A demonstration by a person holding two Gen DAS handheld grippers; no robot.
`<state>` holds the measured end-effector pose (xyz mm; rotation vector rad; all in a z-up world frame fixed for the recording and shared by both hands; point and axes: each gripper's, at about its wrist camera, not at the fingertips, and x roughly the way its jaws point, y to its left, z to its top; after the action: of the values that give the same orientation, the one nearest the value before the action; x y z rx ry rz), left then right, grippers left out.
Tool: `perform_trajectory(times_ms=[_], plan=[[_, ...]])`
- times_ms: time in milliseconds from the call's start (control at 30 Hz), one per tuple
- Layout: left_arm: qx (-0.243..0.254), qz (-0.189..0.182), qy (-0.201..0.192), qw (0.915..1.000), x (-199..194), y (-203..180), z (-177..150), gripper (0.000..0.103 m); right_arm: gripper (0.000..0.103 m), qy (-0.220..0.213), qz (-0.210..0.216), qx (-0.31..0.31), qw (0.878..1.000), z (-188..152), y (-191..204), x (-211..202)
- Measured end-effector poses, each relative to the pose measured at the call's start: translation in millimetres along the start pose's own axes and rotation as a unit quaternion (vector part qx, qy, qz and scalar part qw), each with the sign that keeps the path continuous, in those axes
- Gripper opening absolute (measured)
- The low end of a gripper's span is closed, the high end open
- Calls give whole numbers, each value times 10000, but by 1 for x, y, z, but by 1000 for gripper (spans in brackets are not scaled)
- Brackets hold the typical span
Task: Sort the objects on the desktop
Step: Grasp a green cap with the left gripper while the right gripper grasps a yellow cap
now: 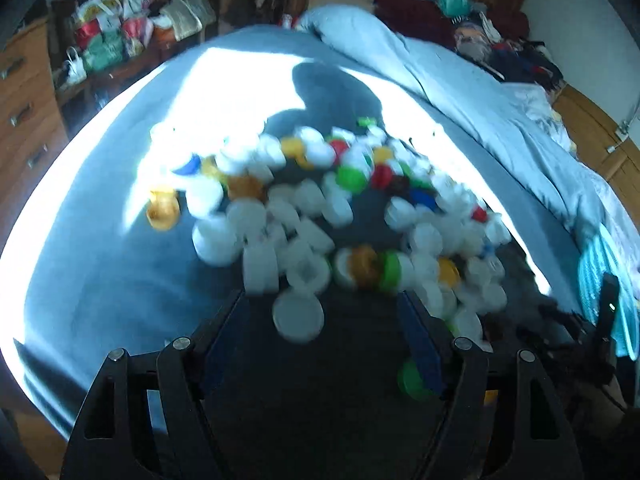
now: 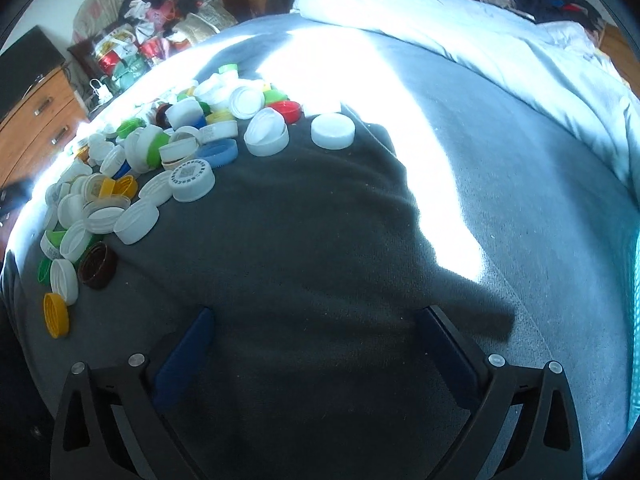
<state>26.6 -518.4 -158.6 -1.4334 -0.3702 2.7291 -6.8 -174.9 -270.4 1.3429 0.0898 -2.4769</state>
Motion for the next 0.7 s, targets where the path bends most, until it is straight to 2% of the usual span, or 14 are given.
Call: perform_trajectory(times_ms=[167,233,467,500,533,567,600,633,700], plan=[[783,-190,306,9963,0,-28,-30,70,103,20,49,-1,10000,0,-1,-3],[903,-187,362,9951,2,-32,-44,70,103,45,72,5,10000,-1,-2,-3],[1152,-73,408,9925,21,-44,-52,70,103,49,56,-46,10000,-1,0,-4],[1253,-3,404,9913,23,-48,-53,68,103,26,38,-55,10000,-2,1,-4],[1321,18,383,9905,25,-52,-54,55,103,-2,18,-61,10000,-2,1,-4],[1365,13,367,9900,24,-54,-54,47,103,-37,3,-56,10000,-3,1,-5],[1381,17,337,9898,23,-55,-55,29,103,-51,-17,-66,10000,-3,2,-6],[1358,-33,328,9902,21,-54,-54,25,103,-52,-18,-63,10000,-2,2,-7],[1260,-119,226,9917,14,-51,-54,25,99,-10,57,15,10000,0,1,-13]])
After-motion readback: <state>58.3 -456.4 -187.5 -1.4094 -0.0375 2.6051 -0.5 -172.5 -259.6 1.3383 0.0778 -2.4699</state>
